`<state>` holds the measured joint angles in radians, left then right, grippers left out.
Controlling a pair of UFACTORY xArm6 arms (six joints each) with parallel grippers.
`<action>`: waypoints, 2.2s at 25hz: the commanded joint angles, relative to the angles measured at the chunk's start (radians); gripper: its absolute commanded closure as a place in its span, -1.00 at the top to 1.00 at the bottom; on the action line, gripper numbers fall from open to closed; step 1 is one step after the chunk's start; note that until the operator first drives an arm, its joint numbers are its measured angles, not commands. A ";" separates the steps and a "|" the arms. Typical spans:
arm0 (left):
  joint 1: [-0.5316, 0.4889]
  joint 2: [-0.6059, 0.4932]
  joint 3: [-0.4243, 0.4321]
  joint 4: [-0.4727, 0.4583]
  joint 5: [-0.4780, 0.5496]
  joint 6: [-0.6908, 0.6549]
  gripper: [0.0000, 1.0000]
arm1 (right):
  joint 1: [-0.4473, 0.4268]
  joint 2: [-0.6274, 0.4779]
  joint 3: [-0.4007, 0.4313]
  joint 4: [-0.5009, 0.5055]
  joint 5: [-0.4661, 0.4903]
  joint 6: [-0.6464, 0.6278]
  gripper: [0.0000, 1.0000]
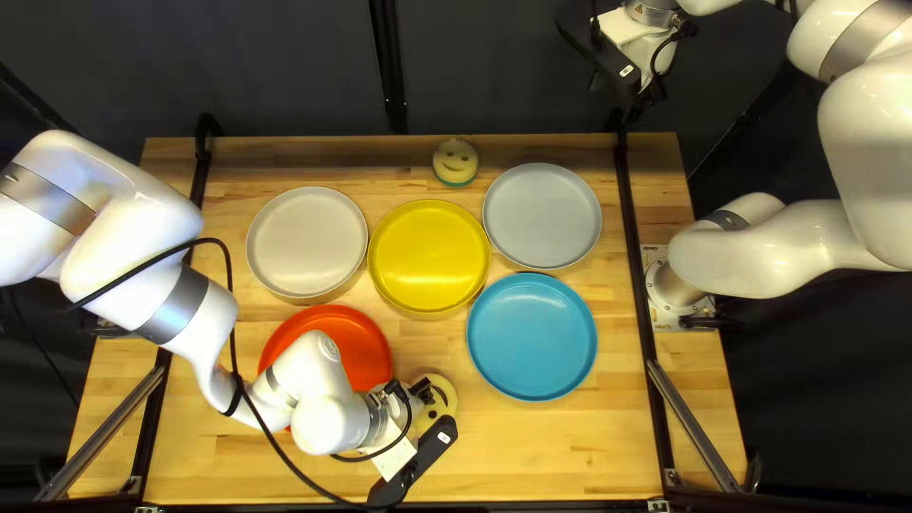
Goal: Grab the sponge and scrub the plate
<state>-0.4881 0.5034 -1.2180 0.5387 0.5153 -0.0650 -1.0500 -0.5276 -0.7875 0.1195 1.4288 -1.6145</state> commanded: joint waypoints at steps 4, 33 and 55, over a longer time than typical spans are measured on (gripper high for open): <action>0.000 -0.025 0.024 -0.004 0.003 -0.003 -1.00 | 0.000 0.000 0.000 0.000 0.000 0.000 1.00; 0.011 -0.274 0.128 -0.093 0.199 0.071 1.00 | 0.000 0.000 0.000 0.000 0.000 0.000 1.00; -0.015 -0.054 0.022 0.014 0.026 -0.025 1.00 | 0.000 0.000 0.000 0.000 0.000 0.000 1.00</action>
<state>-0.5080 0.4428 -1.2010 0.5480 0.5559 -0.0876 -1.0500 -0.5276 -0.7875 0.1195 1.4288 -1.6145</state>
